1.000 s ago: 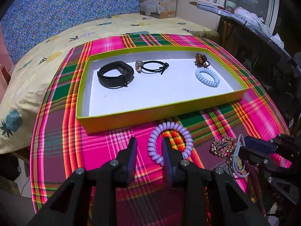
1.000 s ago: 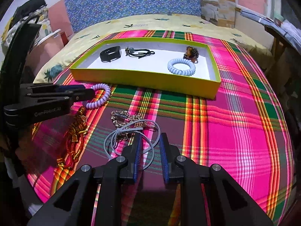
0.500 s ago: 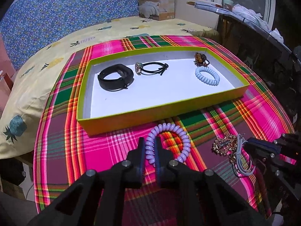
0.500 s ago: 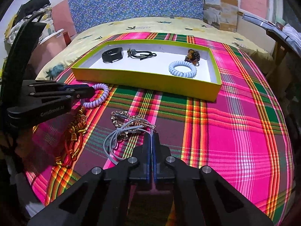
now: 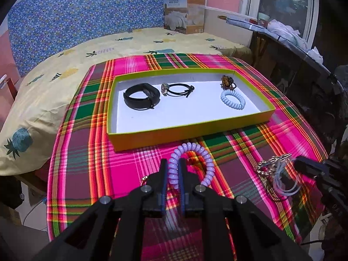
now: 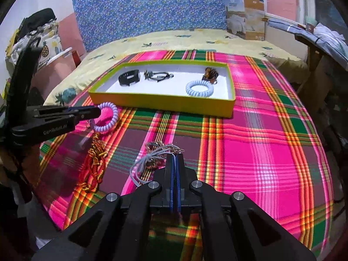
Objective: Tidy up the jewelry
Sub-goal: 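Lift both held items and carry them toward the white tray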
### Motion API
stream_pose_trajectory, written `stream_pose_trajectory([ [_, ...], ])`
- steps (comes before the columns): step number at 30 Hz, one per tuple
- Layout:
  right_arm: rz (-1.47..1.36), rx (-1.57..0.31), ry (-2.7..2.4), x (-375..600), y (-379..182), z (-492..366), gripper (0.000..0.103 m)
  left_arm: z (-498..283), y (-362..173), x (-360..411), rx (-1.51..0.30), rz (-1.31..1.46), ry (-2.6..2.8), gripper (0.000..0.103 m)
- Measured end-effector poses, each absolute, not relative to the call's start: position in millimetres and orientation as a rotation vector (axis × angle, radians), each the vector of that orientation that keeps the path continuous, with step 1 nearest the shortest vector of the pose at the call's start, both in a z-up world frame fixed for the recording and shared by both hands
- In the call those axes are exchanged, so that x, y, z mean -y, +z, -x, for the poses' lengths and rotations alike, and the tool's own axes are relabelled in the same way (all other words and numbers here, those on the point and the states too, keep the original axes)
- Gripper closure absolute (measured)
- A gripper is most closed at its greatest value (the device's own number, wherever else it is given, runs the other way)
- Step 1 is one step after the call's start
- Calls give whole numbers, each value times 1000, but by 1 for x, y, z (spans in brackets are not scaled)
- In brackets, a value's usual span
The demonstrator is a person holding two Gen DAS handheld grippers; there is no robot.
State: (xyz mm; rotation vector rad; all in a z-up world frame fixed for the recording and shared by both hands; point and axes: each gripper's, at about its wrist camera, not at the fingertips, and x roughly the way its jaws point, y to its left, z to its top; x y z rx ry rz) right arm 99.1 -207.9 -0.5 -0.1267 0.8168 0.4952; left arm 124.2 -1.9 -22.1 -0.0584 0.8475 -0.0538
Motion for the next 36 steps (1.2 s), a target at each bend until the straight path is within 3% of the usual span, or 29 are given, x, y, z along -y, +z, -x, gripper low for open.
stream_pose_trajectory([
  [15,112,-695,526,211,35,-82,102,-116,-8,2,-809,64,-63,93],
  [36,43,-708,526,214,37,-120,102,-137,10,-16,-781,83,-46,93],
])
